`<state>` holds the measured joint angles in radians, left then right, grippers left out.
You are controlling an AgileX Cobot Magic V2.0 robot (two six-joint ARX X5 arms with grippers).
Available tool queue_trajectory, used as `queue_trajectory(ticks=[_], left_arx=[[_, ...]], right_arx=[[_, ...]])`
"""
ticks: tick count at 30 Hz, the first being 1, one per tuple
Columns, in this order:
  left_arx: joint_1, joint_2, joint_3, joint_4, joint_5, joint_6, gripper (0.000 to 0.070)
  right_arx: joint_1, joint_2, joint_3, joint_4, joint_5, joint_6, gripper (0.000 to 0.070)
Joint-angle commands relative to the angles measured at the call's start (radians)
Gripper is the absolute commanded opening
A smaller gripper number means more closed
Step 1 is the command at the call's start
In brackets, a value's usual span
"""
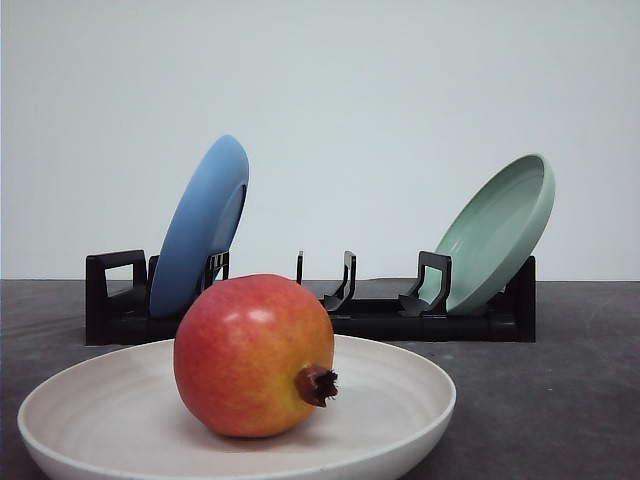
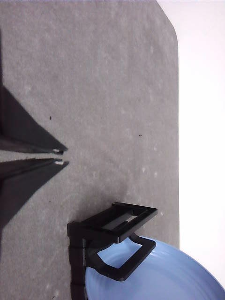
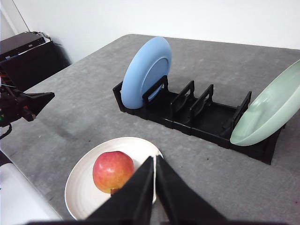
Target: Place pomegranate in white plate
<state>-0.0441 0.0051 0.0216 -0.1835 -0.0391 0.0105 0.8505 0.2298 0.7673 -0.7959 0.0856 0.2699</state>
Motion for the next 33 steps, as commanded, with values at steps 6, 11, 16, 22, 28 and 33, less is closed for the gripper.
queue_trajectory(ticks=[6,11,16,22,28,33], left_arx=[[-0.002,-0.002,-0.01,-0.004,-0.006,-0.002,0.0],[-0.002,-0.002,-0.01,-0.004,-0.006,-0.002,0.0],[-0.002,-0.002,-0.01,-0.004,-0.006,-0.002,0.0],[-0.002,-0.002,-0.01,-0.004,-0.006,-0.002,0.0],[-0.002,-0.002,-0.01,-0.004,-0.006,-0.002,0.0],[-0.002,-0.002,-0.01,-0.004,-0.006,-0.002,0.0]], right_arx=[[-0.021,-0.002,0.005,0.009,0.004,-0.012,0.0],[-0.241,-0.021,-0.048,0.054,0.005,-0.153,0.0],[-0.511,-0.092,-0.287,0.331,0.019,-0.264,0.0],[-0.753,-0.174,-0.605,0.694,0.02,-0.271,0.0],[-0.819,-0.224,-0.755,0.729,0.009,-0.289,0.0],[-0.82,-0.226,-0.756,0.627,-0.061,-0.341,0.0]])
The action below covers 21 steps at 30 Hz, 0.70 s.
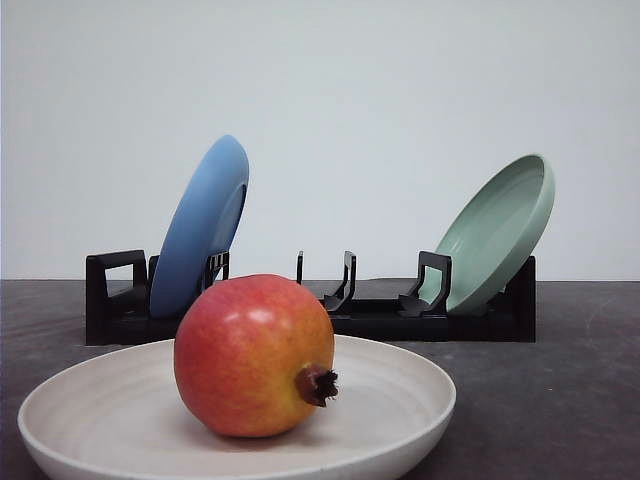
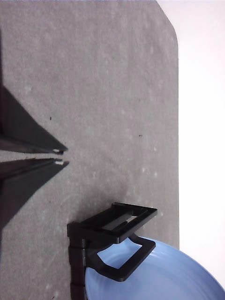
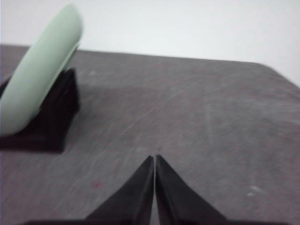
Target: Place pomegranate in white plate
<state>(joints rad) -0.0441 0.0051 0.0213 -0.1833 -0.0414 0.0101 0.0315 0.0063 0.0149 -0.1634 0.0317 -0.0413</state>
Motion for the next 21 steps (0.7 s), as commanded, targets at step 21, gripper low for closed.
queue_trajectory(ticks=[21], left_arx=[[-0.002,-0.002,-0.009,-0.004,-0.004,-0.001,0.0]], right_arx=[[-0.001,-0.003,-0.003,0.006,-0.032,-0.097,0.0]])
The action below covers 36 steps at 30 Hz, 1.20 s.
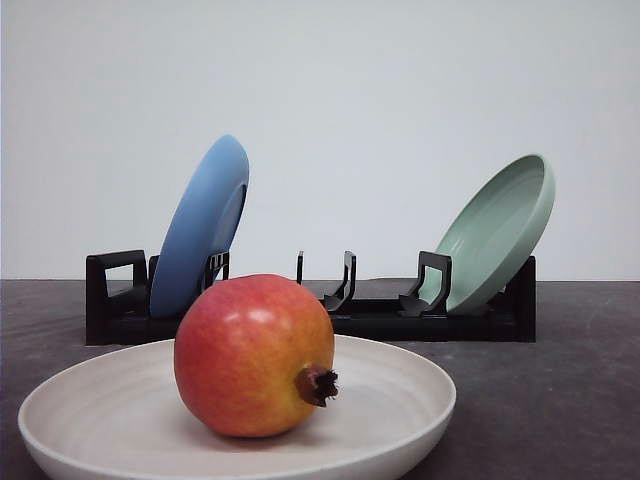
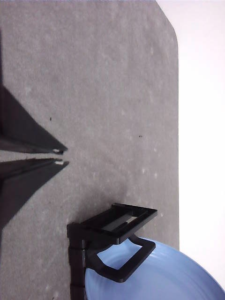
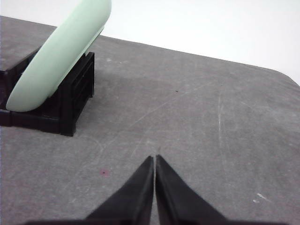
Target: Place pomegranate in white plate
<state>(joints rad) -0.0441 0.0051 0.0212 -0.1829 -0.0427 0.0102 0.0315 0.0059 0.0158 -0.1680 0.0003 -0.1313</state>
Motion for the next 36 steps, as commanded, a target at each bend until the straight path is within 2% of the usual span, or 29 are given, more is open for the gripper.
queue_trajectory(ticks=[1,36], left_arx=[[-0.002,-0.002,-0.009,-0.005,-0.003,-0.001,0.0],[-0.002,-0.002,-0.009,-0.005,-0.003,-0.001,0.0]], right_arx=[[-0.001,-0.002,-0.004,0.011,-0.001,-0.007,0.0],[-0.001,-0.002,-0.004,0.011,-0.001,-0.007,0.0]])
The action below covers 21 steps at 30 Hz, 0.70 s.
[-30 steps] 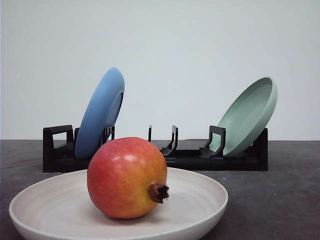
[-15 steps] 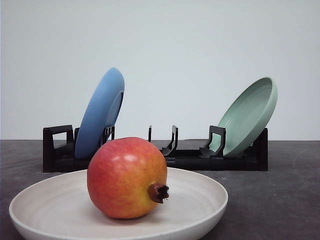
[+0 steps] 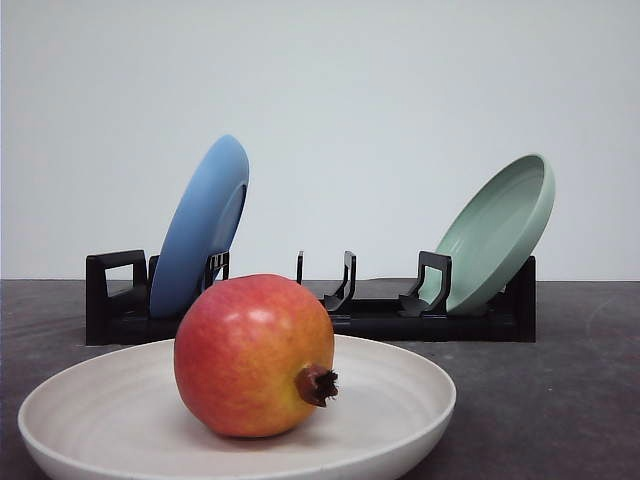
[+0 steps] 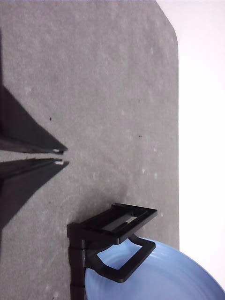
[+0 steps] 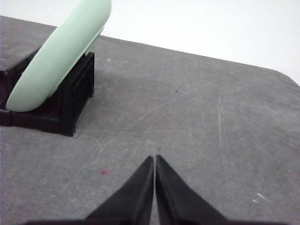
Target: Place pomegranate in white plate
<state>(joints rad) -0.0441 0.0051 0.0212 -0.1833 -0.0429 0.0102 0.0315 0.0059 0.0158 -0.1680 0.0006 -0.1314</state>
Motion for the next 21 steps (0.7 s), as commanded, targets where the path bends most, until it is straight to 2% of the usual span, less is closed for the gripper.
queue_trajectory(ticks=[1,21], left_arx=[[-0.002,-0.002,-0.009,-0.004,-0.002,-0.001,0.0],[-0.002,-0.002,-0.009,-0.004,-0.002,-0.001,0.0]], right_arx=[[-0.001,-0.002,-0.004,0.011,-0.001,-0.006,0.0],[-0.001,-0.002,-0.004,0.011,-0.001,-0.006,0.0]])
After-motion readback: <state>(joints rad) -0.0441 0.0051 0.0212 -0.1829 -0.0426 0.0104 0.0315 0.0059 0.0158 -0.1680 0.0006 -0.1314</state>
